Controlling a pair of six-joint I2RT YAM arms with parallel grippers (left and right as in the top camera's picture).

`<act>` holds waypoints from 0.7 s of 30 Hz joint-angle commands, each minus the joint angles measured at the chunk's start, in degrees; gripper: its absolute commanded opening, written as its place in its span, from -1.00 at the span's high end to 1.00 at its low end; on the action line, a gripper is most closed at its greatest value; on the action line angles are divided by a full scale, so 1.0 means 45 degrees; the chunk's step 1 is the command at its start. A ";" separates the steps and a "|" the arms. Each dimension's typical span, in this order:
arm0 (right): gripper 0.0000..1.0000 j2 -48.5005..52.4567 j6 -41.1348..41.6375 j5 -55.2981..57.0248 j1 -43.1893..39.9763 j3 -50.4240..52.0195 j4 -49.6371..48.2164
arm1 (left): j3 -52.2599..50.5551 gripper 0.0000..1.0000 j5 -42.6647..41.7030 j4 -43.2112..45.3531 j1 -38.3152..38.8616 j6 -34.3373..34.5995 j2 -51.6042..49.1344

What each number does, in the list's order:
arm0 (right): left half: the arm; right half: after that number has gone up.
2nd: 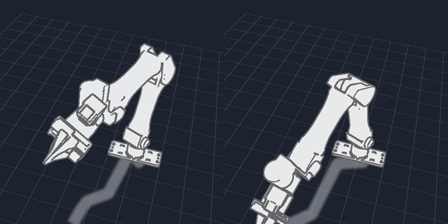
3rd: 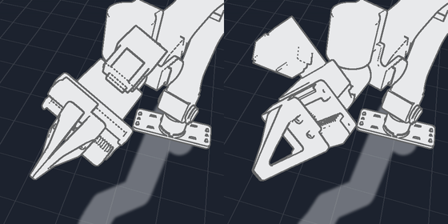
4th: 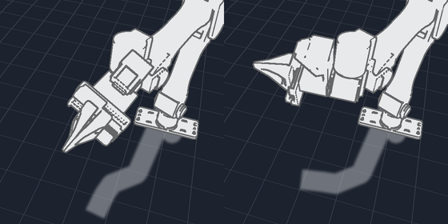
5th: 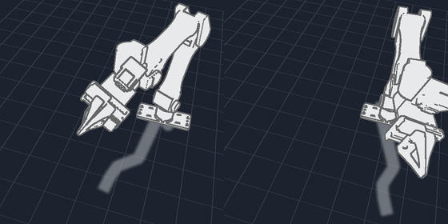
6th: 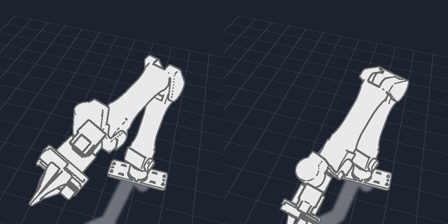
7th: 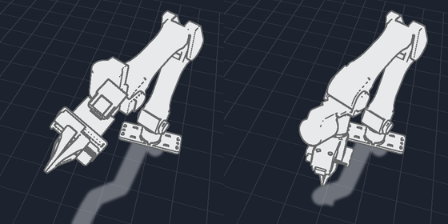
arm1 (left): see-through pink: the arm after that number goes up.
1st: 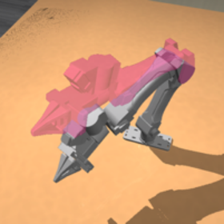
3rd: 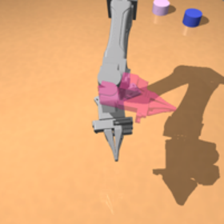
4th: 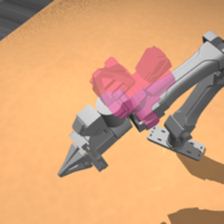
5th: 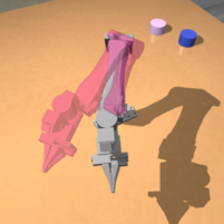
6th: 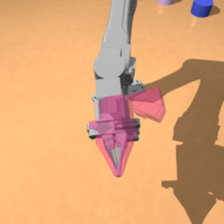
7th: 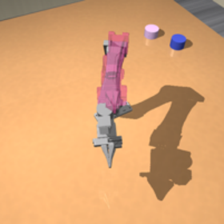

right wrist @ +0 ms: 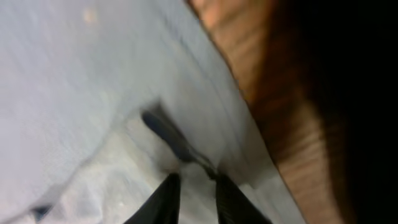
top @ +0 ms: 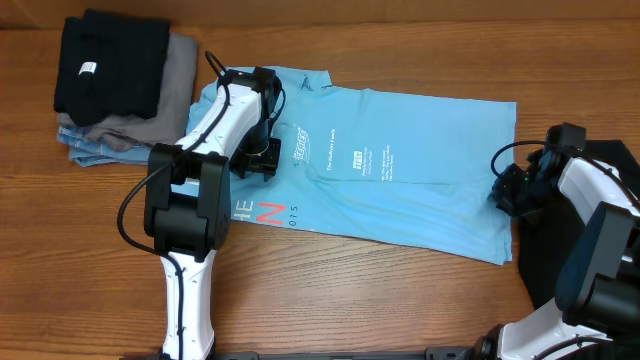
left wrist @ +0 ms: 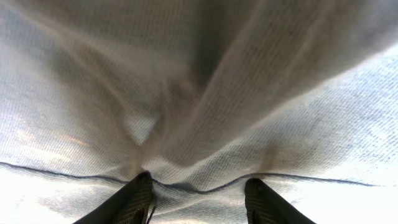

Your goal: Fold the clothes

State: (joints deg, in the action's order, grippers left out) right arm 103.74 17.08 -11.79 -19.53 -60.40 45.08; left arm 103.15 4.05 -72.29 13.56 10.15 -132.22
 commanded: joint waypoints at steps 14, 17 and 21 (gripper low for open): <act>0.26 -0.0243 -0.0301 -0.0889 -0.0189 -0.1627 0.0267 | -0.0068 0.00 0.0753 -0.0738 -0.1438 -0.0180 -0.0185; 0.04 -0.0622 -0.0908 -0.2351 -0.0185 -0.2375 0.0534 | 0.0389 0.03 0.0748 -0.1413 -0.1379 -0.0214 -0.0180; 0.04 -0.0782 -0.0782 -0.3308 -0.0136 -0.3109 0.1035 | 0.1569 -0.03 0.0340 -0.1880 -0.1195 -0.0389 -0.0180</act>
State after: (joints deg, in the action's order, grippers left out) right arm 102.83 14.87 -20.49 -20.21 -71.13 48.75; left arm 105.06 6.07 -80.23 7.46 10.11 -132.35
